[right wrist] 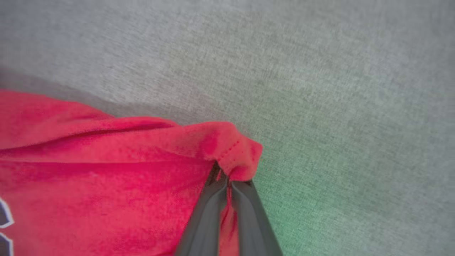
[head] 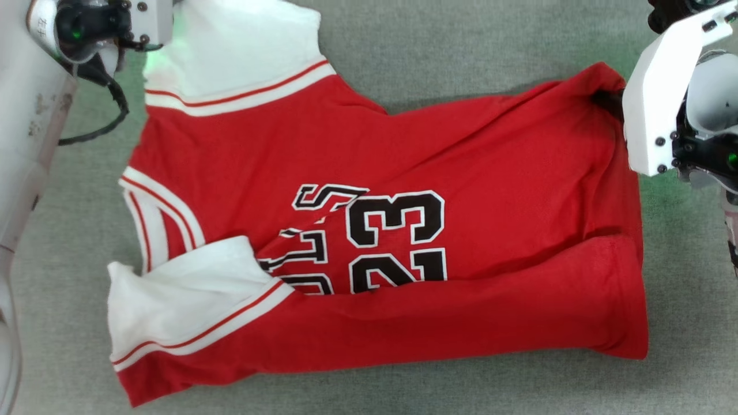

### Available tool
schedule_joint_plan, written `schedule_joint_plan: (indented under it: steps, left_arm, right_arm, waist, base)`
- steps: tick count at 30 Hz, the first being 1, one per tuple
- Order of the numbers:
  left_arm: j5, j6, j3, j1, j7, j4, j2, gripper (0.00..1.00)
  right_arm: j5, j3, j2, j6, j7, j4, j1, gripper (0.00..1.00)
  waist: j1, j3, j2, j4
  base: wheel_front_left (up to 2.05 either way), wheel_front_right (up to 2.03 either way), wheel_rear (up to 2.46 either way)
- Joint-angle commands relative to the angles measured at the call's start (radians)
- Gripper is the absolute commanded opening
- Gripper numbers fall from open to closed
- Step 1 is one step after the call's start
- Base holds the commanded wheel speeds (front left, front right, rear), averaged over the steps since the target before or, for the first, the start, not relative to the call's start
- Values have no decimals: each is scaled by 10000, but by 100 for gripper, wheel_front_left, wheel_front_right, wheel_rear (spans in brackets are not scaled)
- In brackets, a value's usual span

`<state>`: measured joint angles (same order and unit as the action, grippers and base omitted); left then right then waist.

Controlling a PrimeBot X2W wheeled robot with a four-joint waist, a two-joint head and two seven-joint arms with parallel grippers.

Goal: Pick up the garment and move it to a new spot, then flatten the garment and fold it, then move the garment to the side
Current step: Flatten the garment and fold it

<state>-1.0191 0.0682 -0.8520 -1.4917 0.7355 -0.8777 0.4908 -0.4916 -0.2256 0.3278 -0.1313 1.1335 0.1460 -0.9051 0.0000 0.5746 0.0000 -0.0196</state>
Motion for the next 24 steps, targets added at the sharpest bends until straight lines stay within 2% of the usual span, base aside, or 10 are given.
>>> schedule_joint_plan:
  steps: [1,9,13,19,24]
  left_arm:
    - [18,88,21,-89,-74,36,61,0]
    - [12,332,-90,374,-261,668,452,0]
    - [-64,238,-176,873,-107,1355,855,0]
    - [-177,-384,-306,2085,266,3115,1724,0]
    - [-498,-1413,-362,3623,600,5318,2740,0]
  right_arm:
    - [-143,-48,135,12,-254,-38,202,0]
    - [-877,-465,930,12,-1206,-337,987,0]
    - [-1178,-560,1388,12,-1425,-582,1567,0]
    - [-1676,-442,1970,12,-1419,-1168,2740,0]
    - [-2005,-169,2262,12,-1329,-1815,3969,0]
  waist:
    - [0,-489,0,256]
    - [0,-1744,0,747]
    - [0,-2394,0,985]
    - [0,-3219,0,1276]
    - [0,-3662,0,1414]
  base:
    - [0,0,0]
    - [0,0,0]
    - [0,0,0]
    - [0,0,0]
    - [0,0,0]
